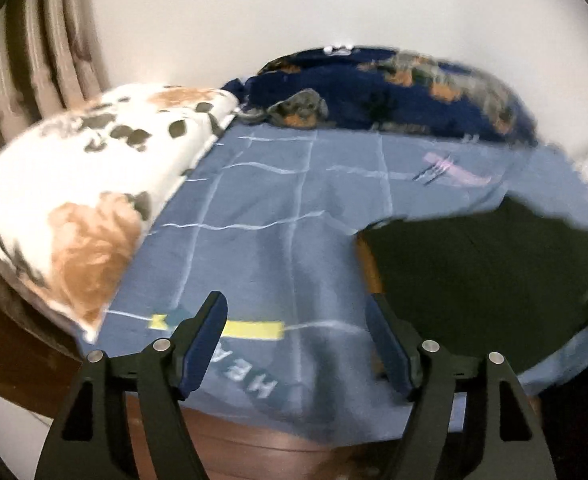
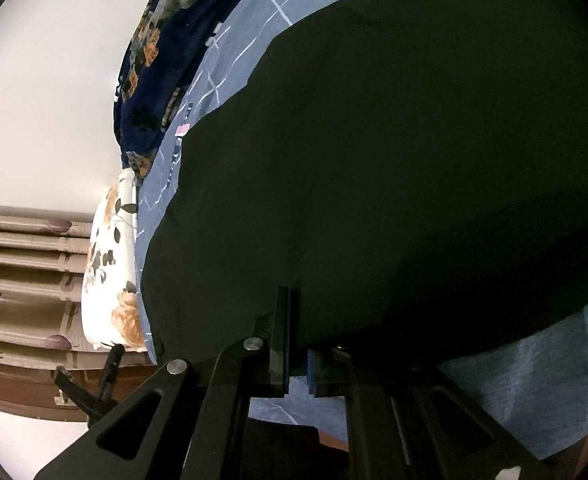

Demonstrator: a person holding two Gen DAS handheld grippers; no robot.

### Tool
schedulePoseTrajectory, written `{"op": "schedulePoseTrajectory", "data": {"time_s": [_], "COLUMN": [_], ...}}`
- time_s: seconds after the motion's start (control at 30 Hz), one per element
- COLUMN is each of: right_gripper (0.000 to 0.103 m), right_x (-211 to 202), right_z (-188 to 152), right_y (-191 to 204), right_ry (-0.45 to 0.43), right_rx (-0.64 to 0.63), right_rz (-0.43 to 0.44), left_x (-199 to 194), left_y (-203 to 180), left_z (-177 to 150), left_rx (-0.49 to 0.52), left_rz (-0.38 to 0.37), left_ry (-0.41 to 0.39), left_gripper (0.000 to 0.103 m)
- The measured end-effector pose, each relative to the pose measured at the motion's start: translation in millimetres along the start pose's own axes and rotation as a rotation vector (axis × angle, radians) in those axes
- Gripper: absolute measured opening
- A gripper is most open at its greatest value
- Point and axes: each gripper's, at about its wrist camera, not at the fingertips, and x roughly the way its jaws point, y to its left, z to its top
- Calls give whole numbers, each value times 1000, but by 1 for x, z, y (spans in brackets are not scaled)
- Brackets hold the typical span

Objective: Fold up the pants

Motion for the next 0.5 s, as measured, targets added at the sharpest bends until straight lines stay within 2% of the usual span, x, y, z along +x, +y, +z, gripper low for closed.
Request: {"op": "schedulePoseTrajectory", "data": {"time_s": [0.03,0.1,0.2,0.27,0.37,0.5], "right_gripper": [8,8,9,9,12,20], "right_x": [0,1,1,0,-5,-43], "right_z": [0,-2,-4,-3,0,10], "right_y": [-1,1,3,3,-4,-21], "right_ry": [-2,-9,-12,-12,-1,-75], "right_rx": [-1,-16,-31,-31,-4,4], "right_rz": [3,1,1,11,53,65], "left_x": [-2,-3,10,30,64,84], "left_y": [-8,-33,-94,-134,-165,-160], "left_z": [4,8,6,-2,-19,-26], "left_rx": [-4,34,170,265,362,317], "left_rz": [-61,-135,-264,-325,-318,-313], "left_ry": [-4,-1,33,95,185,226], "left_gripper": [72,72,72,71,60,59]}}
